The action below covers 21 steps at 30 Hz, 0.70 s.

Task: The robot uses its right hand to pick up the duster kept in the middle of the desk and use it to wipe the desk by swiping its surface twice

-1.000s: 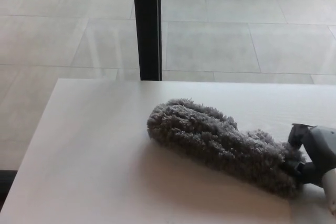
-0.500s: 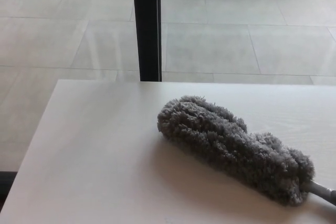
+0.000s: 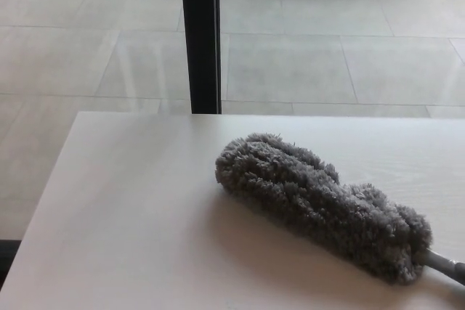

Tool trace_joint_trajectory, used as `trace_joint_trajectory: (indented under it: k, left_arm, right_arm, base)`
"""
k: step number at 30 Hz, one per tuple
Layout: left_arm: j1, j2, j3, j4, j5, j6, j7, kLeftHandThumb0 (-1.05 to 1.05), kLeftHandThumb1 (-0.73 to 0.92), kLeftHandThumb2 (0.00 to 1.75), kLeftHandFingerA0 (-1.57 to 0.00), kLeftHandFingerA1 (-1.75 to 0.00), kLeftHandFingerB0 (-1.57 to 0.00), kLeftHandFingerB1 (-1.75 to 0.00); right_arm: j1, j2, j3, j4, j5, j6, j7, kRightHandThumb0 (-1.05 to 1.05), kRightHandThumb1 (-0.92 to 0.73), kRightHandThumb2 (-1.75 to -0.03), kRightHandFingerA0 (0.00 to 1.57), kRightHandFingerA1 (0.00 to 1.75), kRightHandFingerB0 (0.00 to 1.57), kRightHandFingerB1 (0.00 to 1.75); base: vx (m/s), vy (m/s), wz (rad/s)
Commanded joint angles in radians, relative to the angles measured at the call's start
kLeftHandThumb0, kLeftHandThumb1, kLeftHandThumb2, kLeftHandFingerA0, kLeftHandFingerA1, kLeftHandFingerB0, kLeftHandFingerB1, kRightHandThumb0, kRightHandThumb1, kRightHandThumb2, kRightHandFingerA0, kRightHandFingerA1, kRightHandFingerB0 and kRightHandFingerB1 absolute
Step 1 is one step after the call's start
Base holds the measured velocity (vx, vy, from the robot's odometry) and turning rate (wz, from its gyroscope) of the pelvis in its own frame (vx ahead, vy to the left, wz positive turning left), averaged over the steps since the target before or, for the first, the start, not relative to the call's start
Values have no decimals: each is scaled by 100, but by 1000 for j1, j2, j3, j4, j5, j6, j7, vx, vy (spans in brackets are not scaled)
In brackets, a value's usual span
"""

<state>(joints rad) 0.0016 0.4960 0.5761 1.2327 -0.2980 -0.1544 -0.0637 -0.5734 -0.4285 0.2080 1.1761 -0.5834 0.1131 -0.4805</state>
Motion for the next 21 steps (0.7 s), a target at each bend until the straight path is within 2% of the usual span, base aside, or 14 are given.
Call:
trace_joint_trajectory:
  k: [1, 2, 3, 6, 7, 8, 10, 12, 14, 16, 17, 18, 20, 21]
  left_arm:
    - [0, 8, 5, 3, -12, -9, -7, -52, 48, 55, -91, -73, -79, -52]
    - [0, 8, 3, 3, -9, -10, -8, -52, 48, 55, -91, -73, -79, -52]
    - [-1, 10, 0, 4, -4, -12, -5, -54, 48, 55, -87, -68, -80, -51]
    - [-1, 12, -5, 6, 2, -14, 1, -54, 48, 55, -87, -68, -80, -51]
    - [-4, 12, 7, 8, -11, -10, 2, -49, 47, 54, -88, -70, -79, -53]
    - [-4, 10, 18, 8, -24, -11, -10, -47, 47, 54, -88, -75, -77, -54]
    - [0, 8, 16, 6, -18, -18, -7, -50, 45, 55, -92, -77, -79, -55]
    - [0, 8, 21, 9, -21, -22, -13, -50, 44, 55, -93, -83, -79, -56]
    - [-2, 6, 30, 8, -29, -16, -16, -48, 45, 54, -90, -73, -78, -55]
    - [1, 6, 28, 9, -23, -17, -15, -49, 43, 55, -90, -77, -76, -55]
    - [5, 5, 26, 6, -20, -13, -17, -50, 44, 55, -91, -83, -77, -55]
    - [5, 5, 29, 11, -21, -13, -19, -49, 44, 55, -91, -80, -79, -55]
    - [6, 4, 31, 14, -21, -13, -21, -49, 44, 55, -91, -80, -79, -55]
    - [6, 2, 43, 11, -34, -10, -33, -48, 44, 55, -93, -81, -78, -56]
  right_arm:
    - [47, 53, -2, -34, 43, -45, -18, -36, -49, -92, 112, 132, 79, 108]
    - [44, 54, -4, -44, 46, -47, -19, -36, -49, -92, 112, 132, 79, 108]
    - [35, 50, -1, -56, 42, -61, -22, -36, -69, -66, 88, 164, 77, 119]
    - [22, 44, 7, -75, 37, -84, -28, -36, -69, -66, 88, 164, 77, 119]
    - [5, 41, 27, -92, 15, -80, -37, -39, -53, -97, 116, 131, 87, 109]
    - [-3, 37, 28, -112, 19, -91, -29, -38, -71, -70, 91, 160, 84, 109]
    - [-15, 36, 34, -137, 20, -85, -17, -37, -69, -66, 92, 148, 84, 58]
    - [-16, 31, 34, -169, 26, -112, -18, -38, -67, -64, 91, 146, 81, 56]
    - [-14, 18, 41, -202, 22, -155, -14, -39, -70, -64, 87, 146, 72, 63]
    - [-20, 20, 48, -223, 17, -143, -5, -52, -72, -65, 81, 144, 53, 52]
    - [-21, 11, 77, -276, -13, -98, 31, -61, -78, -66, 55, 138, 27, 37]
    - [-15, 12, 80, -307, -16, -74, 41, -72, -66, -94, 52, 103, 13, 46]
    - [-6, 10, 83, -336, -14, -55, 50, -72, -66, -94, 52, 103, 13, 46]
    - [7, 13, 76, -407, -14, -23, 61, -73, -79, -64, 22, 66, 10, 26]
  base:
    - [0, 0, 0]
    - [0, 0, 0]
    - [0, 0, 0]
    - [0, 0, 0]
    - [0, 0, 0]
    - [0, 0, 0]
    - [0, 0, 0]
    - [0, 0, 0]
    - [0, 0, 0]
    - [0, 0, 0]
    - [0, 0, 0]
    - [0, 0, 0]
    - [0, 0, 0]
    - [0, 0, 0]
